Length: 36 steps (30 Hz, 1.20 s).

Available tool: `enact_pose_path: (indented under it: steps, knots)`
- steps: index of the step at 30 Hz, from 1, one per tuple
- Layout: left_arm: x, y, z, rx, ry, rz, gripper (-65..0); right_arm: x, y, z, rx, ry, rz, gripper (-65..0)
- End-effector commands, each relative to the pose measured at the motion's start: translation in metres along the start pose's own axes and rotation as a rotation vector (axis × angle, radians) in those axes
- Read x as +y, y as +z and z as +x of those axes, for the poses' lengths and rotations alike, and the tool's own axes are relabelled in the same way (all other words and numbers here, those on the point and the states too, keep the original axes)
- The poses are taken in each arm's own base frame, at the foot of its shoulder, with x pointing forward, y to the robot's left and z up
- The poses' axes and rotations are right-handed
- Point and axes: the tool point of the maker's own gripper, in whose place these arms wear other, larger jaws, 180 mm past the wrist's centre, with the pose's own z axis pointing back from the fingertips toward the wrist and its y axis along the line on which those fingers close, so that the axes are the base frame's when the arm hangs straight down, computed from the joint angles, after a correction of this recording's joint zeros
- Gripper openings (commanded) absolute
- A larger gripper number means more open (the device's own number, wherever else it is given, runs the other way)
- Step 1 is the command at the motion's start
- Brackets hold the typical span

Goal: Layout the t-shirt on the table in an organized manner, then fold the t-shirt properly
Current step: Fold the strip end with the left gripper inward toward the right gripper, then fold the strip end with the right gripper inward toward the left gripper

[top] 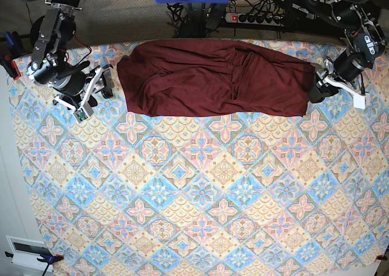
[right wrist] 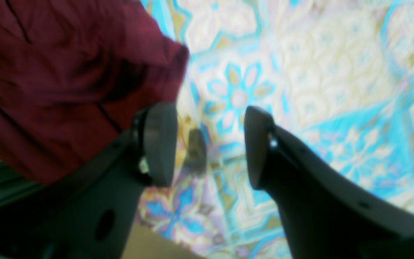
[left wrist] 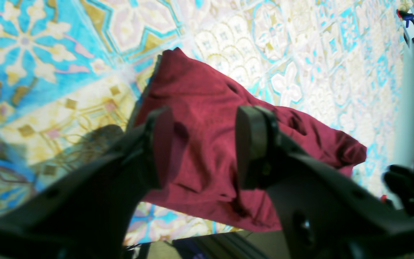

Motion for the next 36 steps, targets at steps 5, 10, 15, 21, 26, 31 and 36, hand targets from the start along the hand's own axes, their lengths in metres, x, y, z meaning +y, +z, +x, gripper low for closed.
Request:
enact_pose_path:
  steps: [5,10,15,21,26,31,36]
  knots:
    - [-0.008,0.002,0.015,-0.044,-0.025,-0.025,-37.2,0.0,-0.006,0.022,-0.095,-0.057,0.074,-36.1]
    - [-0.007,0.003,0.014,-0.04,-0.024,-0.022,-37.2,0.001,-0.019,-0.002,-0.036,-0.138,0.124,-36.1]
    - [-0.008,0.003,0.013,-0.038,-0.024,-0.023,-37.2,0.018,-0.04,0.009,-0.075,-0.225,0.263,-36.1]
    - [-0.007,0.003,0.013,-0.035,-0.024,-0.022,-37.2,0.028,-0.049,0.016,-0.112,-0.295,0.353,-36.1]
    - [-0.007,0.002,0.012,-0.033,-0.023,-0.023,-37.2,0.032,-0.051,0.014,-0.124,-0.343,0.388,-36.1]
    - [-0.007,0.003,0.012,-0.033,-0.024,-0.022,-37.2,0.035,-0.051,0.006,-0.106,-0.35,0.393,-36.1]
    - [-0.007,0.003,0.013,-0.035,-0.024,-0.022,-37.2,0.046,-0.054,-0.002,-0.091,-0.365,0.412,-36.1]
